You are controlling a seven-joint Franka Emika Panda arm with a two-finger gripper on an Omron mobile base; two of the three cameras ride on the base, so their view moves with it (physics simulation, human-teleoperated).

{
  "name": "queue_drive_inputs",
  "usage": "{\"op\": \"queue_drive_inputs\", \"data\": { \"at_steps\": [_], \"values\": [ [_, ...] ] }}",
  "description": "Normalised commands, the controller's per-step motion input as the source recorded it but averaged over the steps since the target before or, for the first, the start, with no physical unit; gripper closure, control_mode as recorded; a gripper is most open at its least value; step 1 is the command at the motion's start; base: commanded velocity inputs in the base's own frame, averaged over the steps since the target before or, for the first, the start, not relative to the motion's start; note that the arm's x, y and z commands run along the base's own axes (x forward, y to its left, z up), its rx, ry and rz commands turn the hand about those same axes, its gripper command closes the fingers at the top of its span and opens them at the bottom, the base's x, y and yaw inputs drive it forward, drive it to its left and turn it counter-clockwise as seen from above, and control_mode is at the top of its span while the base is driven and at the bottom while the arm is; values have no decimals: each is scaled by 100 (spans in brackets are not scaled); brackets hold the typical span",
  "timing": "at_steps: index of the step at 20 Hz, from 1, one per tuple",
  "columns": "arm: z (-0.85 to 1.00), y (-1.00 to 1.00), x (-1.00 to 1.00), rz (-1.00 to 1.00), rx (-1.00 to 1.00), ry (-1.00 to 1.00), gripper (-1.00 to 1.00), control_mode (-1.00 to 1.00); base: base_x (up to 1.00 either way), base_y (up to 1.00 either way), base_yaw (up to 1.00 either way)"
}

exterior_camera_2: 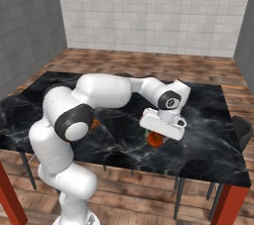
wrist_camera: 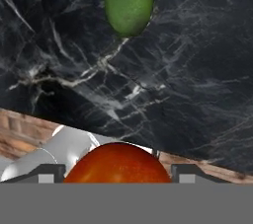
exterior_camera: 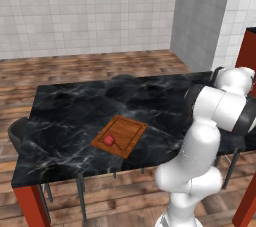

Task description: Place the avocado, onion, tomato, and bell pepper on the cutting board.

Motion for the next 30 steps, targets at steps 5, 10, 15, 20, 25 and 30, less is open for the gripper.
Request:
{"op": "queue_drive_inputs", "data": {
  "at_steps": [5,10,15,20,25,30],
  "values": [
    [8,68,2,3,-2,-14,100,-100,0,0,0],
    [14,68,13,2,-2,-15,100,-100,0,0,0],
    [19,67,16,1,-1,-17,100,-100,0,0,0],
    [19,66,14,0,0,-17,100,-100,0,0,0],
    [10,62,20,0,-1,-15,100,-100,0,0,0],
    [3,59,25,0,-1,-10,100,-100,0,0,0]
  ]
}}
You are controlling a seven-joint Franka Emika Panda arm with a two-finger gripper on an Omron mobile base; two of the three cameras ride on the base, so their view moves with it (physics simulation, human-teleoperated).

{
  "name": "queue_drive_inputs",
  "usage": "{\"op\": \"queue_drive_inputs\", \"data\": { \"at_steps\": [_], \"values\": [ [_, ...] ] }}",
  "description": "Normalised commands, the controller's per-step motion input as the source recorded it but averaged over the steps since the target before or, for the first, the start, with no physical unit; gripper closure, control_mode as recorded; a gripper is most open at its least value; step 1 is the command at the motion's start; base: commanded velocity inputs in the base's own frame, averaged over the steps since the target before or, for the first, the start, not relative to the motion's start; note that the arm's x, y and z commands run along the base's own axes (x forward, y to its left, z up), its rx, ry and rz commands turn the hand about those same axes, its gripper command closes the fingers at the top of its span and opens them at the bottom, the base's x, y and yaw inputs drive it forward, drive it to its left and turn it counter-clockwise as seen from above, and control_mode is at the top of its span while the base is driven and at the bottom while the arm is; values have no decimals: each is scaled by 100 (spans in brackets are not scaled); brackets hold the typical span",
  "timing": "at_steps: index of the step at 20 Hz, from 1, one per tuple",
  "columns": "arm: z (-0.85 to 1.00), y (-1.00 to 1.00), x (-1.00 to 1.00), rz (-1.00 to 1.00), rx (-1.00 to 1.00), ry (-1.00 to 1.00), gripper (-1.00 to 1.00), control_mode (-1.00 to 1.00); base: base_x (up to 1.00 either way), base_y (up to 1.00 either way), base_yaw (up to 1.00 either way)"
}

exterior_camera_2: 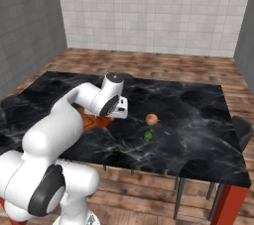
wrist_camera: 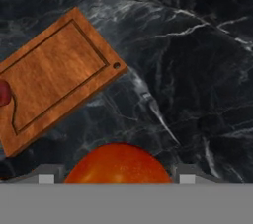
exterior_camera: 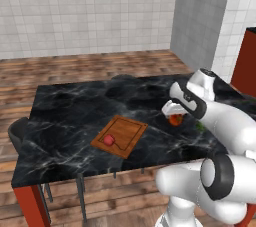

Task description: Place the avocado, onion, tomato, and bell pepper on the cutting board.

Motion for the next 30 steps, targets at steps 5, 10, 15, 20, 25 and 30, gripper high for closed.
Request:
{"op": "queue_drive_inputs", "data": {
  "at_steps": [5,10,15,20,25,30],
  "values": [
    [0,57,23,0,-1,-10,100,-100,0,0,0],
    [5,45,18,0,0,-3,100,-100,0,0,0],
    [7,38,17,0,0,0,100,-100,0,0,0],
    [0,34,24,0,0,2,100,-100,0,0,0],
    [0,41,21,0,-1,3,100,-100,0,0,0],
    [0,42,15,0,-1,4,100,-100,0,0,0]
  ]
}}
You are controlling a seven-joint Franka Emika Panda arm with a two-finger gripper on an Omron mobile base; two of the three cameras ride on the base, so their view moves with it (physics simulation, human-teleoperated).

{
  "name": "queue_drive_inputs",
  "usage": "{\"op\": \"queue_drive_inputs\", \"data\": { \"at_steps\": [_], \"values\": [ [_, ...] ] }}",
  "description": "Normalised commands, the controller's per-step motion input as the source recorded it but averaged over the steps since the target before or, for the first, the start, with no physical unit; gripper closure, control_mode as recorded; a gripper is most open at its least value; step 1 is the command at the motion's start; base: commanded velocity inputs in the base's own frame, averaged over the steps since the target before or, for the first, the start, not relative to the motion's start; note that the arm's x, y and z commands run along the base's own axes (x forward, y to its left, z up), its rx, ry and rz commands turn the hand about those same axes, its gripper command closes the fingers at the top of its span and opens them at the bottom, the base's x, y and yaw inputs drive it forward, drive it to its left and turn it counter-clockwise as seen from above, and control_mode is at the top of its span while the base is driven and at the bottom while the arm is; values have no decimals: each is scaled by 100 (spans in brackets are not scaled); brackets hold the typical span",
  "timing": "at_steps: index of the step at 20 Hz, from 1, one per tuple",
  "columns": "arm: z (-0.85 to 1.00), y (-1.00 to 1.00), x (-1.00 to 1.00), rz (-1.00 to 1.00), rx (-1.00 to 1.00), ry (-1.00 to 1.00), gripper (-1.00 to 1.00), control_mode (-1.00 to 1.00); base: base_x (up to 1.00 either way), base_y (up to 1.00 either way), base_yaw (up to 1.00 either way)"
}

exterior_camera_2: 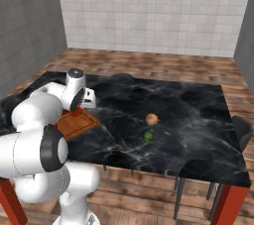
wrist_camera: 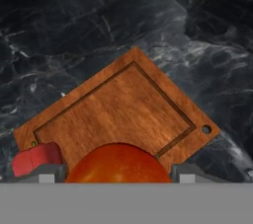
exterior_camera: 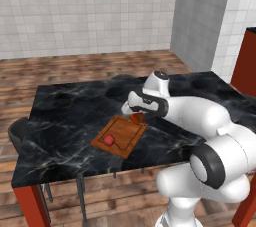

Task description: Place the avocado, onion, tomato, and bell pepper on the cutting board.

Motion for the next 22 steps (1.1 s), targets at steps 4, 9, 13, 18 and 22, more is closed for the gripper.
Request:
{"op": "queue_drive_inputs", "data": {
  "at_steps": [4,9,13,18,22],
  "values": [
    [0,36,16,0,0,6,100,-100,0,0,0],
    [0,15,10,0,-1,9,100,-100,0,0,0],
    [-1,7,17,0,0,10,100,-100,0,0,0],
    [-12,12,20,0,-1,9,100,-100,0,0,0],
    [-22,17,18,0,-2,6,100,-100,0,0,0]
  ]
}}
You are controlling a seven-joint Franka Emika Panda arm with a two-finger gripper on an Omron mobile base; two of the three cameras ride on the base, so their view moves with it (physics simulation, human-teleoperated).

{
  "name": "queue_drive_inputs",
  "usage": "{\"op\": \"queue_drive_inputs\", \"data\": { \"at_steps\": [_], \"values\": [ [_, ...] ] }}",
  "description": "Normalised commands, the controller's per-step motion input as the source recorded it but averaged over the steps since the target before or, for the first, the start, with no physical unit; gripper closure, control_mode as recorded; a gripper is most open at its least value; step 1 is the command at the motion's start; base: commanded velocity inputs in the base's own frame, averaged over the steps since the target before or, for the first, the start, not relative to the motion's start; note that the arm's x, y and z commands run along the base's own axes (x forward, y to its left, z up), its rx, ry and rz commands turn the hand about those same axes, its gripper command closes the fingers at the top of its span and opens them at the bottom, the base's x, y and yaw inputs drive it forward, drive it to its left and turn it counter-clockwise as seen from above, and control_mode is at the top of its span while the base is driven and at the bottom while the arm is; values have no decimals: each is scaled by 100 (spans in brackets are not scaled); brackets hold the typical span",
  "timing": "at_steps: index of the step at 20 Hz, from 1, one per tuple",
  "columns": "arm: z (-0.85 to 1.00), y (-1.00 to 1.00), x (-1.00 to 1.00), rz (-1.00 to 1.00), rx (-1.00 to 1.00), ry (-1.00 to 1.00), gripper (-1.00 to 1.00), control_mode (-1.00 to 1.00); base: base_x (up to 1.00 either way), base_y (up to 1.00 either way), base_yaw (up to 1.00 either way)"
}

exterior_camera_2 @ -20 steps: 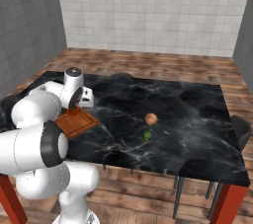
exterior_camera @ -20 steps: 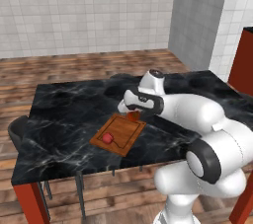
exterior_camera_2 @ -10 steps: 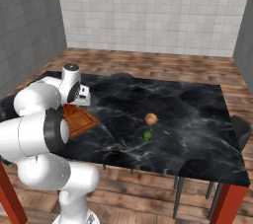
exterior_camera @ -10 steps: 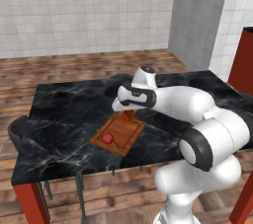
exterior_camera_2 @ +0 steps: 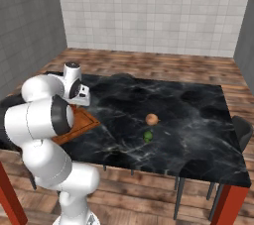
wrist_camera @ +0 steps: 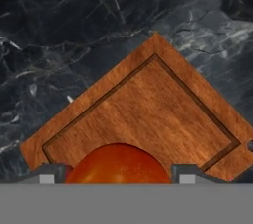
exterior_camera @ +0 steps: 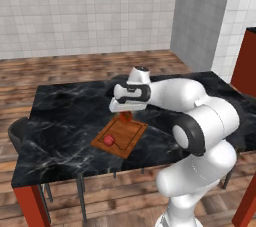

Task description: Place the avocado, onion, tomato, and bell pepper on the cutting board.

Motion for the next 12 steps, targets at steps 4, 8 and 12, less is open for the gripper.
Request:
{"op": "queue_drive_inputs", "data": {
  "at_steps": [4,8,12],
  "values": [
    [-23,20,15,0,-3,4,100,-100,0,0,0],
    [-25,10,12,0,-2,4,100,-100,0,0,0],
    [-23,11,11,0,-2,5,100,-100,0,0,0]
  ]
}}
